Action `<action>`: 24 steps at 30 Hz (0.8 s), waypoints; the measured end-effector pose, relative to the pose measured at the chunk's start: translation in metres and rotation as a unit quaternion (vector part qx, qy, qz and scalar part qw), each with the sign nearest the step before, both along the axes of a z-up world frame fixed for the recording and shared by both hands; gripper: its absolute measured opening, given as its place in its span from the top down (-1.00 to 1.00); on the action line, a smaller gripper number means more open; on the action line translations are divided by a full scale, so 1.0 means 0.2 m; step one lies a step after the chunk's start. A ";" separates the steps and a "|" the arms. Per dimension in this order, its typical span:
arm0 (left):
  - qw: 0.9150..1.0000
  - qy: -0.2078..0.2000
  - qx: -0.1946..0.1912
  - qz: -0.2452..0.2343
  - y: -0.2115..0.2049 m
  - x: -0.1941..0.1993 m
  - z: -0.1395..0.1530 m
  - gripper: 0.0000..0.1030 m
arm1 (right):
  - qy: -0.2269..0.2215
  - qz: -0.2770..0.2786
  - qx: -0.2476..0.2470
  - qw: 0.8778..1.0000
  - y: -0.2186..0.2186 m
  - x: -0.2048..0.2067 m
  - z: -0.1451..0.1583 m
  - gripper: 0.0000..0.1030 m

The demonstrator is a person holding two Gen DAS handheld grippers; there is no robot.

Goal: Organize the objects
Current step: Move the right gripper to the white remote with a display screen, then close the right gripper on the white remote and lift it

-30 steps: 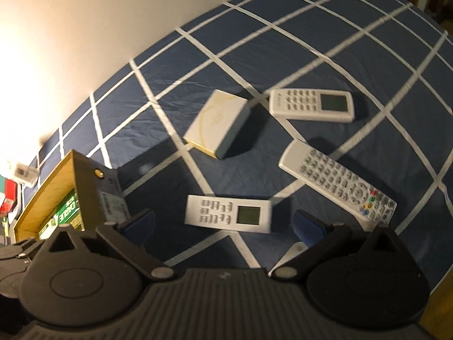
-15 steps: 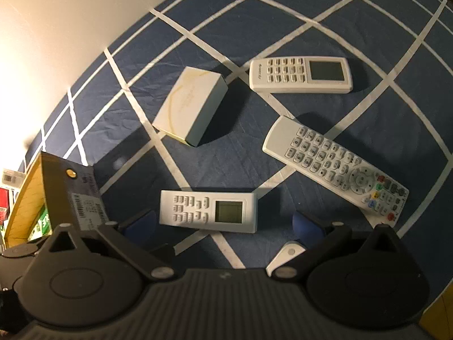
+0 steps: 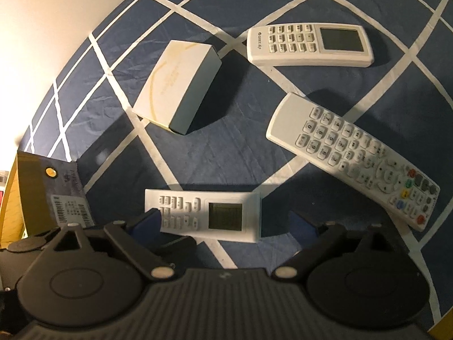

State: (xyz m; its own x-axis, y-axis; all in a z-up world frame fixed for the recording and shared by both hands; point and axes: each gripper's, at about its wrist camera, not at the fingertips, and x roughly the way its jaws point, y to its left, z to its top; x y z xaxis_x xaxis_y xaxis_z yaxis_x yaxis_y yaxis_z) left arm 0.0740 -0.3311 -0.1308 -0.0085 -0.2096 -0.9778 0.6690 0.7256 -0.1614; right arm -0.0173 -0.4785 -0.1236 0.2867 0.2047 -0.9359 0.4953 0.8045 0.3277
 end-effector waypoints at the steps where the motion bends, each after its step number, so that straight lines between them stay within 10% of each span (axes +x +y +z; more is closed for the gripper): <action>1: 1.000 0.003 -0.001 0.002 0.00 0.00 -0.01 -0.96 | 0.002 -0.003 -0.001 1.000 0.00 0.00 -0.01 -0.83; 24: 0.999 0.029 -0.004 -0.015 -0.04 0.04 -0.10 -0.42 | 0.019 0.011 -0.003 1.000 0.02 0.07 -0.10 -0.41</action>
